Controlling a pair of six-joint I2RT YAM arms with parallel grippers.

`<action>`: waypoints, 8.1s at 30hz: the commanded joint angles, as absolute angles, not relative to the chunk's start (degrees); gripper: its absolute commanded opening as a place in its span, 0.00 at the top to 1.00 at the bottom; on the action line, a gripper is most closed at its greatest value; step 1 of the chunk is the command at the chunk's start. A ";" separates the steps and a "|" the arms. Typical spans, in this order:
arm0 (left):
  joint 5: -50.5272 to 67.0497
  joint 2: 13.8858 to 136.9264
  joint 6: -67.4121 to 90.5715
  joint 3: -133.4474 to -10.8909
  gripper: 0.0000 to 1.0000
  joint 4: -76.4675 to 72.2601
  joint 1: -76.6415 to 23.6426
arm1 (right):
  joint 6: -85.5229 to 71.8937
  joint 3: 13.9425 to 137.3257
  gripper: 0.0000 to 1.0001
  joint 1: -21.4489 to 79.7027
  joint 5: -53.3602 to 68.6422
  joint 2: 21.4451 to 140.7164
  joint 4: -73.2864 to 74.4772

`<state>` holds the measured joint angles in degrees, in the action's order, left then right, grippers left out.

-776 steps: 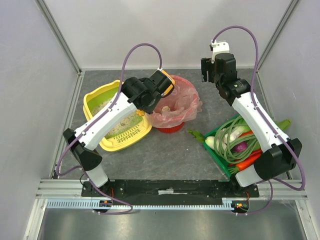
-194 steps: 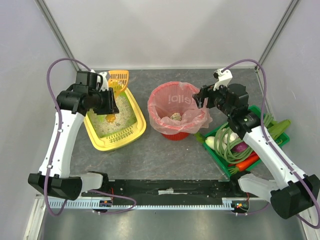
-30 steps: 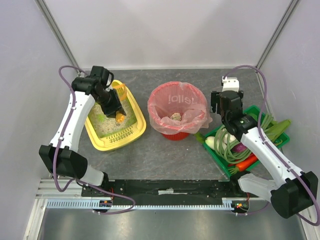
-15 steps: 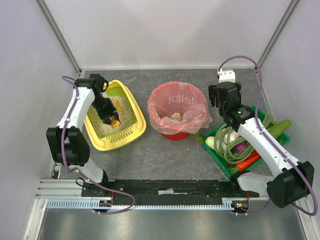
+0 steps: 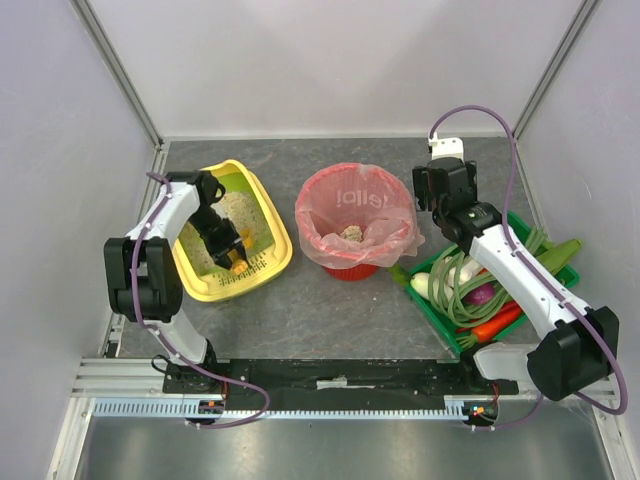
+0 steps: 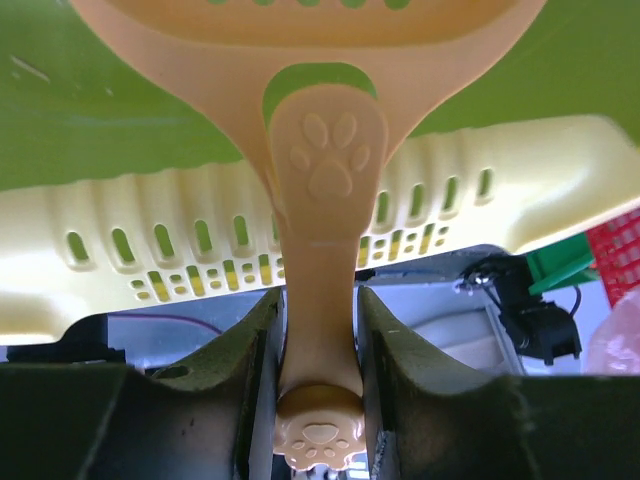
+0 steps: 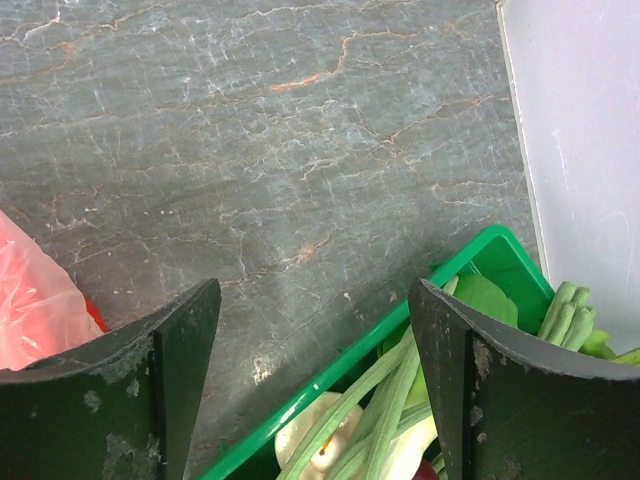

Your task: Clean the litter box

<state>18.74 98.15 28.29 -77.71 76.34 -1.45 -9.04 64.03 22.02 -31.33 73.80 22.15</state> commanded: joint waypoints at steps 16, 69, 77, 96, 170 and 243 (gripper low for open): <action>21.80 106.69 25.31 -86.56 0.98 88.07 -1.32 | -8.79 68.38 0.16 21.97 -32.87 76.82 24.26; 3.77 110.05 20.48 -88.34 0.98 59.86 -0.18 | -6.15 75.76 0.17 22.06 -34.37 82.79 23.91; 5.53 97.65 21.09 -78.58 0.98 58.09 -0.18 | -6.42 76.46 0.16 21.97 -32.87 83.85 23.20; 4.75 86.77 22.58 -71.02 0.98 52.56 -0.96 | -6.06 75.77 0.16 22.06 -29.26 83.32 23.03; 7.65 57.92 15.21 -59.23 0.98 58.96 -4.92 | -6.15 71.63 0.17 22.06 -30.85 81.04 19.95; -55.02 95.36 2.28 -103.10 0.98 78.75 -59.06 | -8.70 72.60 0.16 21.71 -37.79 77.52 19.51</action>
